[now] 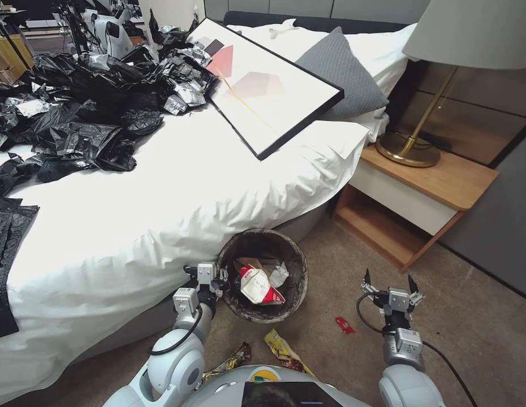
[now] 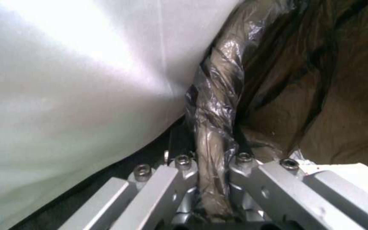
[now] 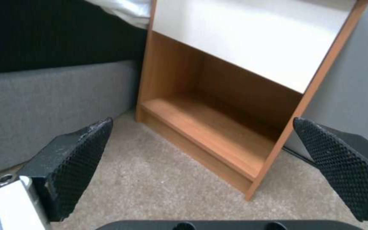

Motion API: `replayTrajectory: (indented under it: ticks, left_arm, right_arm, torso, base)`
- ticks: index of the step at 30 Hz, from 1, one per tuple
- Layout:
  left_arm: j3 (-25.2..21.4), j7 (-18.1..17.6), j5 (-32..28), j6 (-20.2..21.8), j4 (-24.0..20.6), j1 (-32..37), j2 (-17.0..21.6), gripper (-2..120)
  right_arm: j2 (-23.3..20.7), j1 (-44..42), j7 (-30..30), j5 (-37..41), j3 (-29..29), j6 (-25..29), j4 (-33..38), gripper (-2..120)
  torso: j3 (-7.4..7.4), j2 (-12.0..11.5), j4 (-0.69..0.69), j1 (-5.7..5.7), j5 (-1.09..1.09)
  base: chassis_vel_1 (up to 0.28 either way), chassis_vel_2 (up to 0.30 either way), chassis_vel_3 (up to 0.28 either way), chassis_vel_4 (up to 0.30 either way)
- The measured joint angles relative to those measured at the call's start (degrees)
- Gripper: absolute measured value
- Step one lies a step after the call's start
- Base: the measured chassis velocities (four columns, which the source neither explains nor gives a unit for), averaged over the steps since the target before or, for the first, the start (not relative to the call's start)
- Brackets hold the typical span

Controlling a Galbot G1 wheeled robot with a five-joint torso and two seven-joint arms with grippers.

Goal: Pick up the trash bin, then pick up the garbage from the floor and place it into the trash bin.

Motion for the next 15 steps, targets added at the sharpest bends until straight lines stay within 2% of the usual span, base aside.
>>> replayTrajectory:
  ticks: [4,6,7,10,11,14,15]
  left_arm:
    - [0.11,-0.02,0.02,-0.01,-0.18,0.15,0.16,2]
    - [0.14,-0.04,0.03,-0.01,-0.23,0.2,0.34,2]
    - [0.14,-0.04,0.03,-0.01,-0.23,0.2,0.34,2]
    - [0.15,-0.06,0.03,-0.04,-0.29,0.31,0.55,2]
    - [0.15,-0.06,0.03,-0.04,-0.29,0.31,0.55,2]
    - [0.15,-0.08,0.04,-0.06,-0.44,0.45,0.7,2]
    - [0.15,-0.08,0.04,-0.06,-0.44,0.45,0.7,2]
  right_arm:
    - [-1.83,0.18,-1.18,0.93,-0.19,0.24,-0.48,100]
    - [-4.85,0.44,-2.87,2.45,-0.63,0.27,-1.35,100]
    - [-4.85,0.44,-2.87,2.45,-0.63,0.27,-1.35,100]
    - [-11.16,1.23,-7.29,7.17,-2.12,0.66,-4.01,100]
    - [-11.16,1.23,-7.29,7.17,-2.12,0.66,-4.01,100]
    - [-15.74,2.19,-11.27,11.45,-4.13,1.61,-6.75,100]
    - [-15.74,2.19,-11.27,11.45,-4.13,1.61,-6.75,100]
  torso:
    - [0.0,0.0,0.0,0.0,0.0]
    - [0.0,0.0,0.0,0.0,0.01]
    - [0.0,0.0,0.0,0.0,0.01]
    - [0.0,0.0,0.0,0.0,0.01]
    - [0.0,0.0,0.0,0.0,0.01]
    - [0.0,0.0,0.0,0.0,0.02]
    - [0.0,0.0,0.0,0.0,0.02]
  base:
    - [0.0,0.0,0.0,0.0]
    - [0.0,0.0,0.0,0.0]
    - [0.0,0.0,0.0,0.0]
    - [0.0,0.0,0.0,0.0]
    - [0.0,0.0,0.0,0.0]
    - [0.0,0.0,0.0,0.0]
    - [0.0,0.0,0.0,0.0]
